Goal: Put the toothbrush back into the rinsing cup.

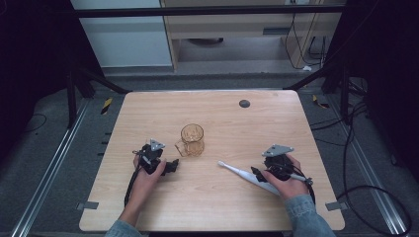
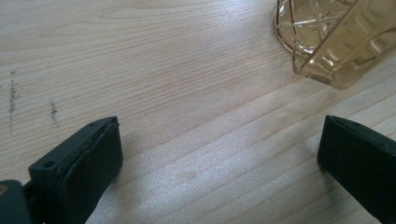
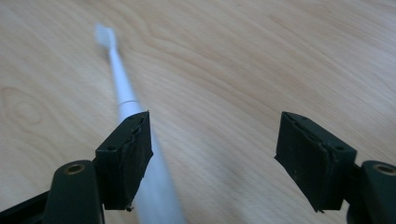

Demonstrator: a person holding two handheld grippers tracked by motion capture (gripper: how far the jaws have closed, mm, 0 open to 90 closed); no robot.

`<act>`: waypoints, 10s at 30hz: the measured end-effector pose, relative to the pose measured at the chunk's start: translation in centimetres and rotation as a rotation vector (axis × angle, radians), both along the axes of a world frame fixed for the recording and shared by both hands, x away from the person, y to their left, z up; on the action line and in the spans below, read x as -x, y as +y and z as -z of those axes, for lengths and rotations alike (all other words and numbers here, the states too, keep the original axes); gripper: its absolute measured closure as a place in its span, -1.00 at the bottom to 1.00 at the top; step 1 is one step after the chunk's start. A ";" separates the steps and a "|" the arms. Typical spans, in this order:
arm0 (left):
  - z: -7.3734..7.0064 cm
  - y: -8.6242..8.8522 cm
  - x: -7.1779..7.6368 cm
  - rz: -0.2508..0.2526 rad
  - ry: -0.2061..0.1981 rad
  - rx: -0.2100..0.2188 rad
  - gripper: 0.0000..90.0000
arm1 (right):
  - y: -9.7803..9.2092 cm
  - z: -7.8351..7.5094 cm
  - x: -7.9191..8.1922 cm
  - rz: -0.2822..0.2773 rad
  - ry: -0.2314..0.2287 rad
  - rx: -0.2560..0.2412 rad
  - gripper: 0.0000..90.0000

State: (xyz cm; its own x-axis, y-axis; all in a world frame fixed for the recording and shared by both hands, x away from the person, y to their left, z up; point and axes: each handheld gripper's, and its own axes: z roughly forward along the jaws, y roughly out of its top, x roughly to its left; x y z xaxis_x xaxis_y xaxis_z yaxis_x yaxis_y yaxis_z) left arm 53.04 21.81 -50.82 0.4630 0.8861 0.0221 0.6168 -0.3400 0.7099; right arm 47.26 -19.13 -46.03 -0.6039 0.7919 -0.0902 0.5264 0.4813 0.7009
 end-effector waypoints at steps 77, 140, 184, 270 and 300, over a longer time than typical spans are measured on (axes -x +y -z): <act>0.0 0.0 -0.1 0.009 0.000 0.002 -1.00 | 6.3 0.5 -4.0 -0.306 0.413 0.352 0.47; 0.0 0.0 -0.1 0.008 -0.004 -0.002 -1.00 | 3.6 -10.4 -8.7 -0.170 0.165 0.035 0.49; 0.0 0.0 -0.1 0.007 -0.004 -0.003 -1.00 | 9.4 -13.2 -10.9 -0.079 -0.102 -0.204 0.49; 0.0 -0.1 -0.1 0.007 -0.008 -0.001 -1.00 | 17.8 -15.6 -11.2 -0.141 -0.247 -0.347 0.49; 0.0 0.0 -0.1 0.010 -0.007 0.001 -1.00 | 19.2 -12.7 -11.1 -0.170 -0.198 -0.308 0.49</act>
